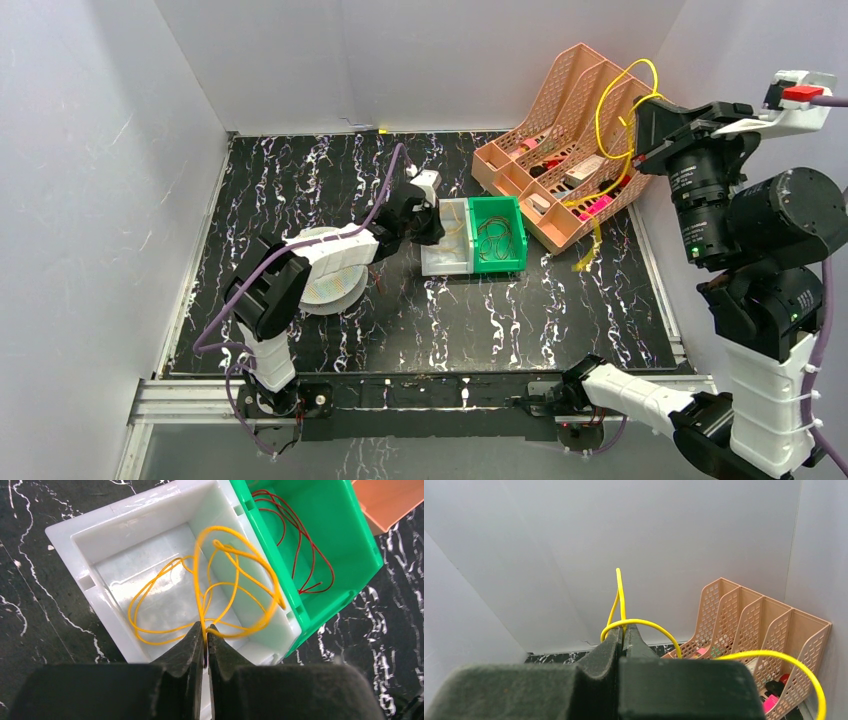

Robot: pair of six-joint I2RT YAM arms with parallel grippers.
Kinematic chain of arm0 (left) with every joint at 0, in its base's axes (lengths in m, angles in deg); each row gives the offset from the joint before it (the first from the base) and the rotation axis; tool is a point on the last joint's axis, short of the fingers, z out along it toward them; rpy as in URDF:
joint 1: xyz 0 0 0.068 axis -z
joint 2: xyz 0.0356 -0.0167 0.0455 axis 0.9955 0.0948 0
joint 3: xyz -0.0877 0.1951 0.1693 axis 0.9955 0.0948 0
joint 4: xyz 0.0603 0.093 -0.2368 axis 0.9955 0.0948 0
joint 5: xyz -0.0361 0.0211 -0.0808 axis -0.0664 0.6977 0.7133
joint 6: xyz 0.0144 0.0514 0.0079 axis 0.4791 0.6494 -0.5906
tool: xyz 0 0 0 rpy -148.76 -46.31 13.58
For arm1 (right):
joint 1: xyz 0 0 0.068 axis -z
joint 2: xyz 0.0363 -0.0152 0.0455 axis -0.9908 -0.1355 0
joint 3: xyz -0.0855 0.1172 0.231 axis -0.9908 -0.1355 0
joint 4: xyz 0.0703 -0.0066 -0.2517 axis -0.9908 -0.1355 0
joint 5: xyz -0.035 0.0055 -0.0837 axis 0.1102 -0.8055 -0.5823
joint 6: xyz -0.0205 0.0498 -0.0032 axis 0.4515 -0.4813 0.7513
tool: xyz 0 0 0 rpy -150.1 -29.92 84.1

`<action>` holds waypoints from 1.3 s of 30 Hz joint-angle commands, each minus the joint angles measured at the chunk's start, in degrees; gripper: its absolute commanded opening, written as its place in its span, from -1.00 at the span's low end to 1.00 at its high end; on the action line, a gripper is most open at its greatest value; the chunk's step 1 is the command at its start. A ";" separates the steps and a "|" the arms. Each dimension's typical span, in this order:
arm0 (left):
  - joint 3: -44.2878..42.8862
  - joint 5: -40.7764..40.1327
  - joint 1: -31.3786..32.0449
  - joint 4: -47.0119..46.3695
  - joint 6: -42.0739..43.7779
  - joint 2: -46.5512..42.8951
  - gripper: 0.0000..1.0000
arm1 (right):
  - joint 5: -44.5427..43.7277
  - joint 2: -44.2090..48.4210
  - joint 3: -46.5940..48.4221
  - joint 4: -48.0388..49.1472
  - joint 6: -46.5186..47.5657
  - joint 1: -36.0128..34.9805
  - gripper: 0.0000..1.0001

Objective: Wrap the cables

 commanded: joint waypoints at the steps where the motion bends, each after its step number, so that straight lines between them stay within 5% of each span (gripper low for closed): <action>1: -2.74 0.64 0.14 1.55 0.52 0.23 -0.69 | -0.39 0.01 -1.59 3.11 -0.64 0.08 -1.00; 7: -3.11 1.18 0.06 1.94 0.83 -0.33 -0.09 | 0.31 -0.09 -3.49 3.27 -1.02 0.12 -1.00; 15: -5.48 1.78 0.14 4.93 0.93 -2.12 0.33 | 0.88 0.18 -5.80 2.76 -1.85 0.06 -1.00; 22: -7.49 -0.51 0.10 14.04 1.90 -9.12 0.58 | 6.01 -0.22 -10.68 1.49 -5.04 0.08 -1.00; 27: -0.98 -0.99 0.09 16.68 1.67 -21.84 0.67 | 15.65 -1.77 -14.40 1.93 -7.51 0.11 -1.00; 39: 9.63 17.00 0.18 10.18 -0.96 -38.22 0.84 | 22.45 -1.72 -20.05 5.47 -13.66 0.04 -1.00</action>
